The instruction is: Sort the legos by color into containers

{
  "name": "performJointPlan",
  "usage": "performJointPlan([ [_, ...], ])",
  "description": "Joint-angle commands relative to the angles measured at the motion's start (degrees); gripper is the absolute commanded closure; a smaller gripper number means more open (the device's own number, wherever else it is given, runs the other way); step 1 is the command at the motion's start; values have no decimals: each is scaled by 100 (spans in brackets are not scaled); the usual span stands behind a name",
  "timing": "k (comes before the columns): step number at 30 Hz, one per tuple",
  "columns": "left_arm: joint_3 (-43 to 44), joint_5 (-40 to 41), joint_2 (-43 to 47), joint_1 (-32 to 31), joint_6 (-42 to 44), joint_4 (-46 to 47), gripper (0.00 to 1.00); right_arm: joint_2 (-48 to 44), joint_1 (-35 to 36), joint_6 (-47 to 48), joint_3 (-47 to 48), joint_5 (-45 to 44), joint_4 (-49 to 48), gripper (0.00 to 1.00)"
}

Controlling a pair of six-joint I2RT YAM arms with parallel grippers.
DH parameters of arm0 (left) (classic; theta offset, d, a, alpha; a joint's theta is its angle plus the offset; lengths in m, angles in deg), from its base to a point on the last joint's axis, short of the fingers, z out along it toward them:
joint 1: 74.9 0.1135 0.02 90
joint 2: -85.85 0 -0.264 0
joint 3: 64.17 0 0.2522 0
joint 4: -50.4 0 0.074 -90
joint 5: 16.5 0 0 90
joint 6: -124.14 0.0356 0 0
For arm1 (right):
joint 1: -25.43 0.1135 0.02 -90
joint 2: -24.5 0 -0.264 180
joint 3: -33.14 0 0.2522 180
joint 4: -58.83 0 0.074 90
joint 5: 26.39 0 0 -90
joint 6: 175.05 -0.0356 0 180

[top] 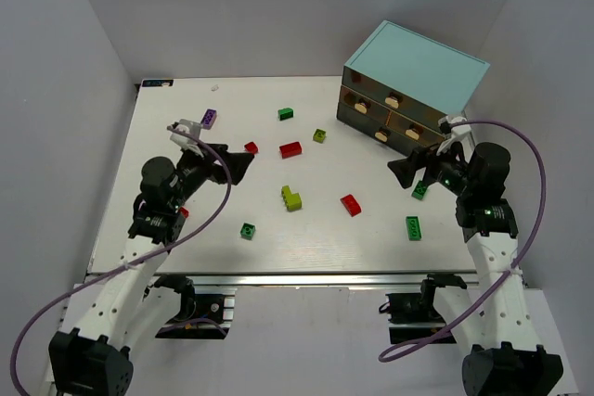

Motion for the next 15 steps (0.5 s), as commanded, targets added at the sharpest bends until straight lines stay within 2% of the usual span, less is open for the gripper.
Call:
performJointPlan([
  [1,169,-739,-309,-2,-25,5,2,22,9,-41,109,354,36,11],
  [5,152,-1170,-695,-2,-270,242,2,-188,9,-41,-76,346,-86,11],
  [8,222,-1381,-960,-2,-446,357,2,-250,18,906,-243,774,17,11],
  [9,265,-1390,-1152,-54,-491,348,2,-259,26,1257,-296,1194,114,11],
  [11,511,-1329,-1390,-159,-500,261,16,-250,35,1890,-436,1400,291,11],
  [13,852,-1215,-1812,-361,-535,120,29,-198,35,2085,-454,1287,361,11],
  [14,977,-1101,-1952,-440,-578,76,48,-189,35,2078,-411,973,405,11],
  [15,1091,-1013,-2110,-537,-605,50,55,-180,35,2043,-402,831,379,11],
])
